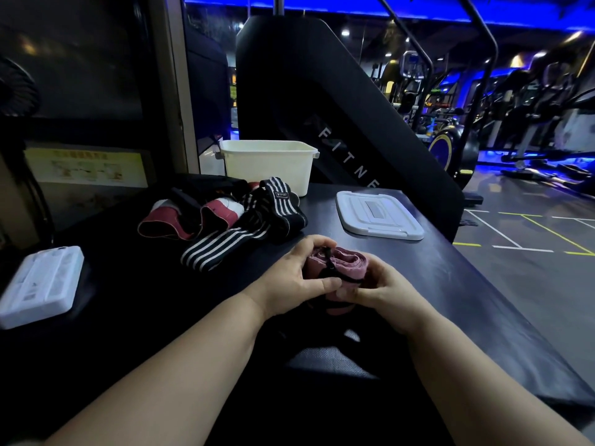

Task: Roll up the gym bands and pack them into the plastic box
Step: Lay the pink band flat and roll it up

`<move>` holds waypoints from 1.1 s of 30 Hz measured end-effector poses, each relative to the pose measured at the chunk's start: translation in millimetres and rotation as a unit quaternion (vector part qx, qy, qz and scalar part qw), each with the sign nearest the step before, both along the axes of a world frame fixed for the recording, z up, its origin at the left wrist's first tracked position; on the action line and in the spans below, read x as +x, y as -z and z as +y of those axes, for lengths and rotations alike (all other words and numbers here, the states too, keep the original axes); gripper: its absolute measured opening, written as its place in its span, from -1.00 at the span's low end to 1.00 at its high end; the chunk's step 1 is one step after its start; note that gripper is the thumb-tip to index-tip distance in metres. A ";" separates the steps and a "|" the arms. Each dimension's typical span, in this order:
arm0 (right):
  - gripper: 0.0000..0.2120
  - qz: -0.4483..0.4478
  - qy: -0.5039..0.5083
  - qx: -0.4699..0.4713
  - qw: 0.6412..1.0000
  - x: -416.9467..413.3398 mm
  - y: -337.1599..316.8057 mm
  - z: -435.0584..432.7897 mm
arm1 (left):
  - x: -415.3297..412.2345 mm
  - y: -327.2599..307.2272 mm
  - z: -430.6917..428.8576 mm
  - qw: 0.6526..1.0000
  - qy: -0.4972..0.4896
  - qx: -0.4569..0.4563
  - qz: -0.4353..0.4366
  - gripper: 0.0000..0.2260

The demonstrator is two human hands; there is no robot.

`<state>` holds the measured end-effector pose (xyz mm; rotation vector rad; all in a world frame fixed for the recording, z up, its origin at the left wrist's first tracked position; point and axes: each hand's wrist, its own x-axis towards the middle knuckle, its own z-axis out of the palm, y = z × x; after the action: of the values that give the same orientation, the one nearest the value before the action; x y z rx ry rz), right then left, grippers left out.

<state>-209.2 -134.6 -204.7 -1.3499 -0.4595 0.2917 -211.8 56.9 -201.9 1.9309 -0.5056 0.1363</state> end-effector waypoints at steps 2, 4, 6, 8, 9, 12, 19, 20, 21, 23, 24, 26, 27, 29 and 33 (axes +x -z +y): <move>-0.47 -0.004 -0.002 0.003 1.000 0.6 0.1 -0.6 | 0.0 -1.1 1.1 1.000 -0.006 0.004 0.002 -0.42; -0.47 -0.007 -0.005 0.006 1.000 -0.3 -0.6 -0.4 | -0.5 -2.4 1.4 1.000 -0.014 0.004 0.003 -0.36; -0.50 -0.013 0.007 0.000 1.000 -1.7 -1.0 0.8 | -1.0 -3.1 0.5 1.000 -0.021 -0.005 -0.001 -0.31; -0.52 -0.016 0.025 -0.002 1.000 -2.2 -0.9 2.0 | 0.4 -2.9 0.2 1.000 -0.028 -0.010 -0.005 -0.29; -0.52 -0.017 0.029 0.001 0.999 -2.1 -0.6 2.3 | 1.7 -2.4 0.8 0.999 -0.030 -0.011 -0.005 -0.28; -0.53 -0.018 0.035 0.004 0.999 -2.1 -1.0 1.3 | 4.7 -0.9 3.6 0.999 -0.027 -0.021 0.017 -0.26; -0.40 -0.047 0.047 -0.057 0.996 4.0 1.0 -2.2 | 3.3 3.4 8.5 0.994 -0.026 -0.039 0.098 -0.35; -0.38 -0.047 0.046 -0.063 0.996 5.2 2.0 -2.8 | 2.4 3.2 9.0 0.993 -0.023 -0.039 0.104 -0.35; -0.38 -0.045 0.042 -0.065 0.996 5.8 2.8 -3.2 | 1.9 3.2 9.1 0.993 -0.024 -0.038 0.107 -0.37; -0.41 -0.041 0.033 -0.071 0.996 6.1 3.3 -3.7 | 1.7 3.6 8.7 0.994 -0.028 -0.034 0.101 -0.42; -0.43 -0.041 0.034 -0.074 0.996 5.8 2.7 -3.7 | 1.4 3.6 7.9 0.994 -0.029 -0.034 0.097 -0.45; -0.49 -0.043 0.041 -0.073 0.996 5.1 1.0 -4.3 | 1.2 4.1 6.4 0.995 -0.030 -0.041 0.089 -0.48; -0.51 -0.050 0.045 -0.079 0.995 5.7 0.4 -4.3 | 1.8 4.1 6.1 0.995 -0.031 -0.043 0.087 -0.50; -0.55 -0.059 0.050 -0.095 0.992 5.7 -1.0 -4.7 | 1.7 3.0 5.6 0.994 -0.030 -0.045 0.091 -0.50; -0.55 -0.083 0.028 -0.155 0.984 9.7 -8.5 -8.3 | 1.6 -7.6 9.6 0.994 -0.017 0.011 0.108 -0.45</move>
<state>-199.5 -142.9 -196.2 -1.6980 -0.5289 0.2103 -210.2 66.5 -194.3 1.9476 -0.3318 -0.0558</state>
